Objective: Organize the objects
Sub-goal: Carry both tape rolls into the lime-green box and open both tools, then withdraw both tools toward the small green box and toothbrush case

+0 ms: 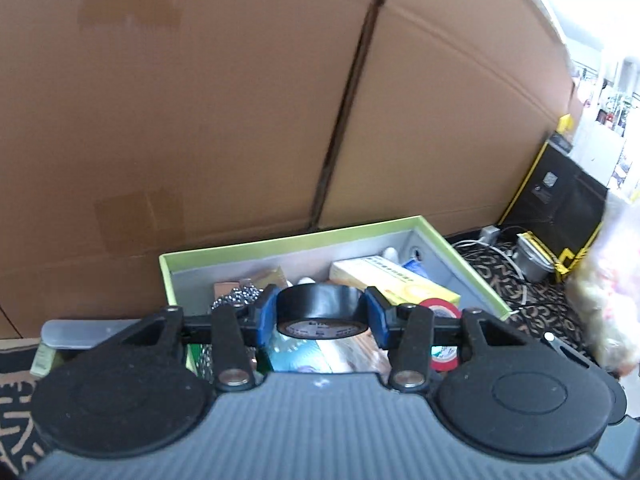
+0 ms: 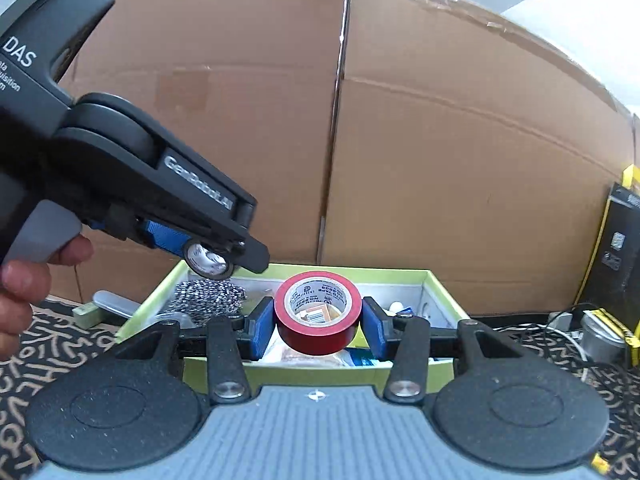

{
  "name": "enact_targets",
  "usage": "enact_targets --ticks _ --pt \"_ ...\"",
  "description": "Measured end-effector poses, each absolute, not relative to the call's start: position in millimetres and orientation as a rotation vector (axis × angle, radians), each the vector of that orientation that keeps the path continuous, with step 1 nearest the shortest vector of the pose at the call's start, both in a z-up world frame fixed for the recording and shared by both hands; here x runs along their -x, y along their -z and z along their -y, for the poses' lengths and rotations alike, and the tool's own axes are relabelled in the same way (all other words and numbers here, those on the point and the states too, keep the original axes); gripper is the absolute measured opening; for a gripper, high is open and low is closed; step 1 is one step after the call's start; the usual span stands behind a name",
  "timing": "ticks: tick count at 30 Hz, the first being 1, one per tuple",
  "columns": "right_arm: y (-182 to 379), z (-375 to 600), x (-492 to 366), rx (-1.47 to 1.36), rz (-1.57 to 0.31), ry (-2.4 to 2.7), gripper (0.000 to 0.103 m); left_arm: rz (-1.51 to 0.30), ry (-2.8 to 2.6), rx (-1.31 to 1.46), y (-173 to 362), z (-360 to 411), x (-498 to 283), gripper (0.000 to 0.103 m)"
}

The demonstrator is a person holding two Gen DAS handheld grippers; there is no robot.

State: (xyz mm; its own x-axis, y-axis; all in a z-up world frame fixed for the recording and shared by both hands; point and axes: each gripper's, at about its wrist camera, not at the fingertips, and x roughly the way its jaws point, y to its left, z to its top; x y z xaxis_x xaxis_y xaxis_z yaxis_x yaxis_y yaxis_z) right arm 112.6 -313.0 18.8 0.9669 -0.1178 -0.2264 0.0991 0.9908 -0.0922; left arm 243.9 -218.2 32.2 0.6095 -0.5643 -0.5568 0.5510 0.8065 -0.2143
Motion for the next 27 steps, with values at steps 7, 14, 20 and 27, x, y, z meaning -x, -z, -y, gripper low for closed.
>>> enact_targets --ticks 7,14,20,27 --pt "4 315 -132 0.112 -0.217 0.136 0.077 -0.64 0.63 0.062 -11 200 -252 0.092" --pt "4 321 -117 0.064 -0.186 0.177 0.086 -0.624 0.615 0.072 -17 180 -240 0.098" --pt "-11 304 -99 0.087 -0.158 0.143 0.088 -0.562 0.536 -0.012 -38 155 -204 0.103" --pt "-22 268 -65 0.115 -0.122 0.075 0.089 -0.585 0.45 -0.004 -45 104 -181 0.103"
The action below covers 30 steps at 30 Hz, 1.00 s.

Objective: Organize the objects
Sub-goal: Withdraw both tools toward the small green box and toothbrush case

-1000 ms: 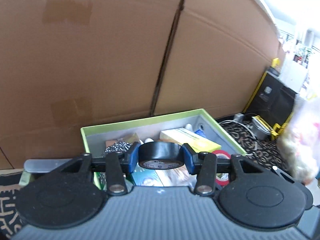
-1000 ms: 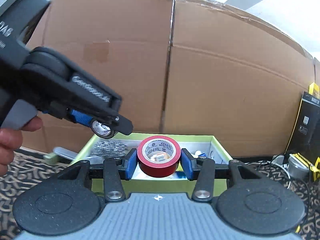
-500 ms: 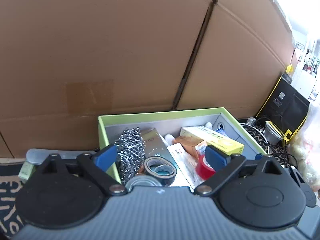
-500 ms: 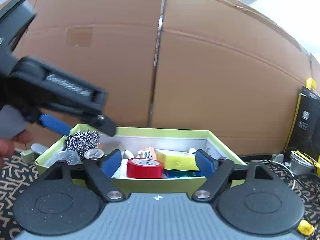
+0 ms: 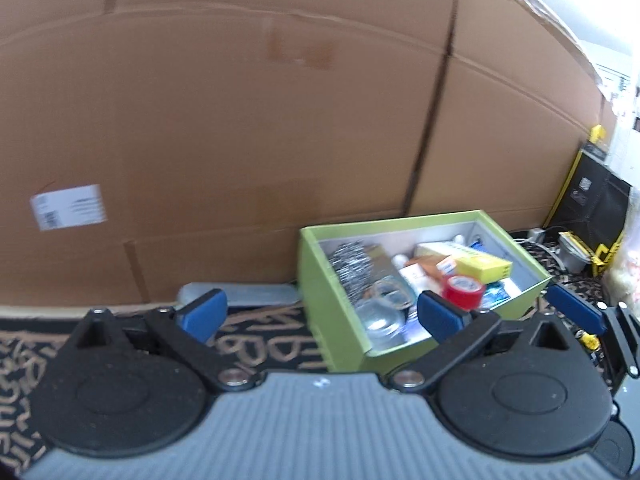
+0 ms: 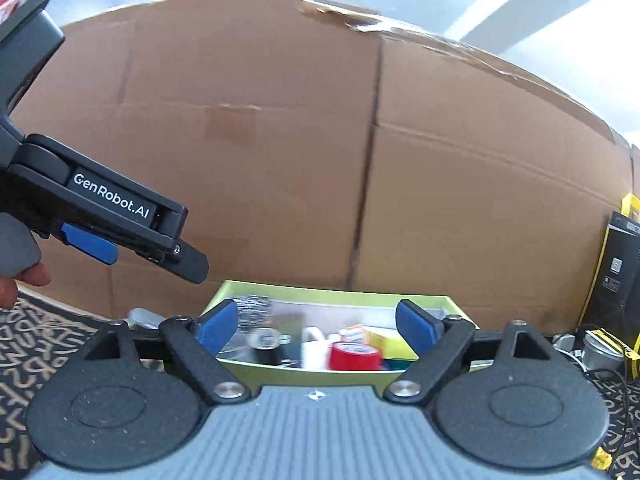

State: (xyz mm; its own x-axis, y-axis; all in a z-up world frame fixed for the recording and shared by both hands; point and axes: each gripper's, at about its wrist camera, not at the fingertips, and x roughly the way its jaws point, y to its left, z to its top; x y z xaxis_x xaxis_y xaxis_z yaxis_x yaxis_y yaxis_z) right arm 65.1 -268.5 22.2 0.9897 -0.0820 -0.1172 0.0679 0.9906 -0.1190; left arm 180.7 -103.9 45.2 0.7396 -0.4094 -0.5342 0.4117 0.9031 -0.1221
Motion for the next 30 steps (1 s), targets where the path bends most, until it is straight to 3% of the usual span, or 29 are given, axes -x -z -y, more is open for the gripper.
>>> enact_targets --ticks 16,22,30 --pt "-4 169 -60 0.256 -0.21 -0.134 0.089 -0.69 0.267 0.013 -3 0 -191 0.103" --pt "14 142 -73 0.297 -0.292 -0.188 0.072 -0.743 0.243 0.059 29 -27 -214 0.103" --pt "29 129 -91 0.323 -0.358 -0.188 0.062 -0.71 0.322 0.011 46 9 -258 0.081"
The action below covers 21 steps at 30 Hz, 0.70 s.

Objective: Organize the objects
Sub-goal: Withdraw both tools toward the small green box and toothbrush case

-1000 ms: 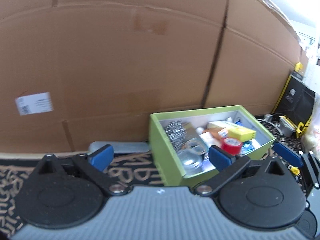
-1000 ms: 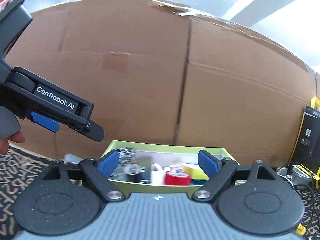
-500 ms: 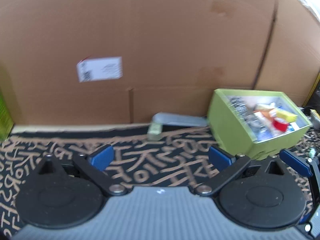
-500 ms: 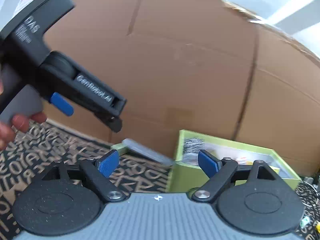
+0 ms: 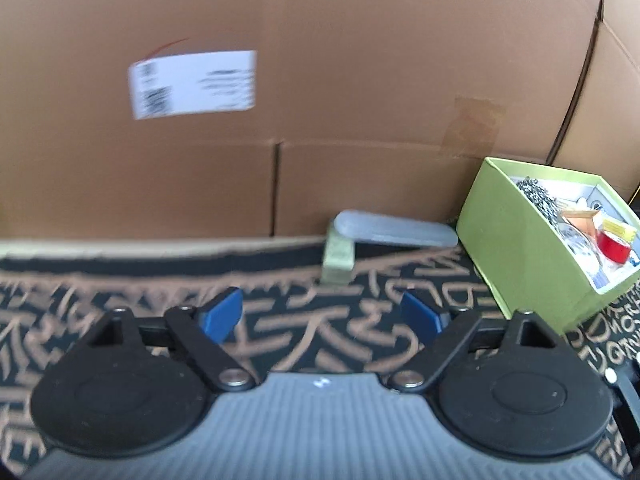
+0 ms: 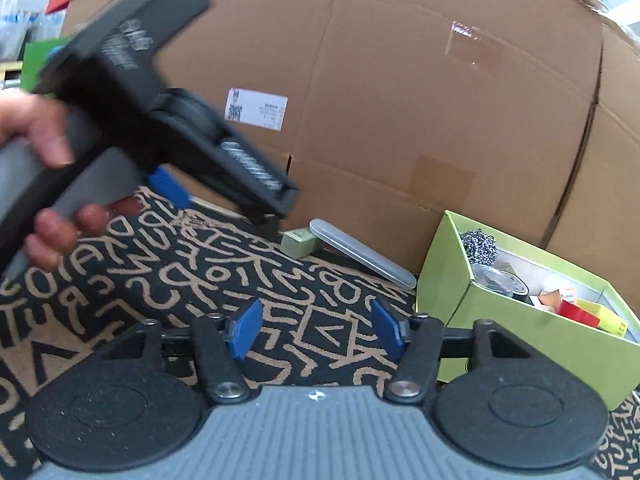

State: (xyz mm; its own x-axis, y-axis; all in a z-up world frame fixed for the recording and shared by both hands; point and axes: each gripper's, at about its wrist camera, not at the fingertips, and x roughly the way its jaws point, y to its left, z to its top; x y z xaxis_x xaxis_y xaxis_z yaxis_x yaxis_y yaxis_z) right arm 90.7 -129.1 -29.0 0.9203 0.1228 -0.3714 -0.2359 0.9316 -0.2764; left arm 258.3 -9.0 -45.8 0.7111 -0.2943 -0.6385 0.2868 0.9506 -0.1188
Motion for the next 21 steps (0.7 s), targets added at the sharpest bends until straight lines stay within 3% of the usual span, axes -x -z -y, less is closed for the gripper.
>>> enact_targets --ticks 3,7,10,14,21 --pt "29 129 -99 0.327 -0.36 -0.18 0.06 -0.746 0.343 0.013 56 24 -284 0.065" --pt "32 125 -114 0.364 -0.361 -0.167 0.058 -0.797 0.329 0.026 72 31 -311 0.05" --pt "35 119 -131 0.403 -0.362 -0.153 0.055 -0.775 0.346 -0.027 76 36 -321 0.03" --pt "38 114 -160 0.431 -0.37 -0.124 0.054 -0.788 0.396 -0.026 75 26 -321 0.022" --pt "51 94 -216 0.547 -0.432 -0.079 0.052 -0.796 0.37 -0.001 73 -20 -307 0.022"
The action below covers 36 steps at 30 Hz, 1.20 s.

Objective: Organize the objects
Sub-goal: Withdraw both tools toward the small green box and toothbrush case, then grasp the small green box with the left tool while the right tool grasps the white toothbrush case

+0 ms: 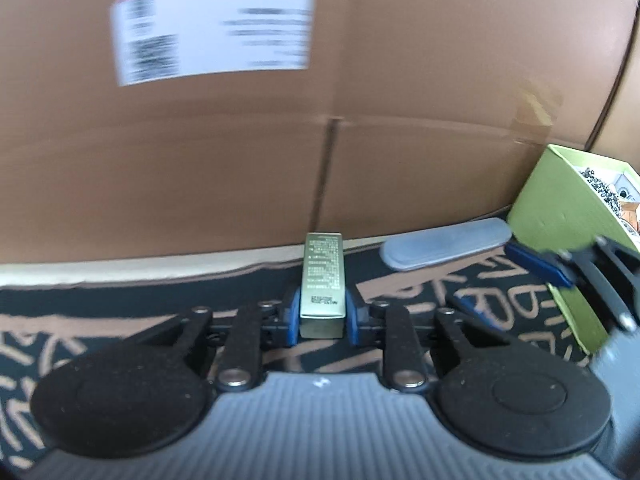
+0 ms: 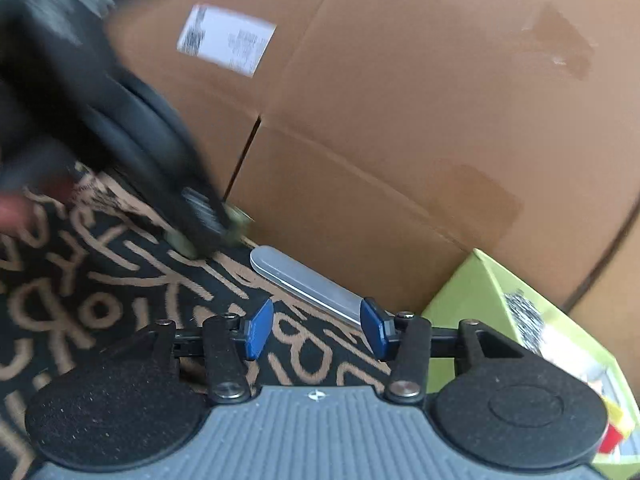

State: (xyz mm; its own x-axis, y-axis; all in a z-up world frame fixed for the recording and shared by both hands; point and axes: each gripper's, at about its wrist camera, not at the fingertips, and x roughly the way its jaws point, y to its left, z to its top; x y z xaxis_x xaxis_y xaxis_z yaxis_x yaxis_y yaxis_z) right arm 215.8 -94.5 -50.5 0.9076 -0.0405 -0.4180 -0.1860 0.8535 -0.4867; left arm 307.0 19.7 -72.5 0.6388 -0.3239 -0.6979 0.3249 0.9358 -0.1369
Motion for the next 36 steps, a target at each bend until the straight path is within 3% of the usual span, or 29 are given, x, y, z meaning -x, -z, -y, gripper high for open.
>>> enact_targets --ticks 5,13,19,28,33,36 --pt "54 80 -238 0.596 -0.45 -0.102 0.052 -0.81 0.379 0.015 70 -39 -298 0.022" --pt "43 96 -276 0.359 -0.547 -0.115 0.054 -0.817 0.379 0.019 72 -45 -288 0.022" --pt "38 128 -304 0.18 -0.64 -0.153 0.091 -0.829 0.385 0.027 68 -53 -279 0.022" --pt "13 133 -301 0.176 -0.871 -0.296 0.089 -0.849 0.431 0.024 61 -62 -258 0.022" --pt "8 128 -295 0.16 -0.855 -0.359 0.085 -0.834 0.428 0.01 57 -54 -252 0.027" --pt "14 130 -310 0.233 -0.824 -0.297 0.091 -0.828 0.426 0.011 54 -49 -254 0.031"
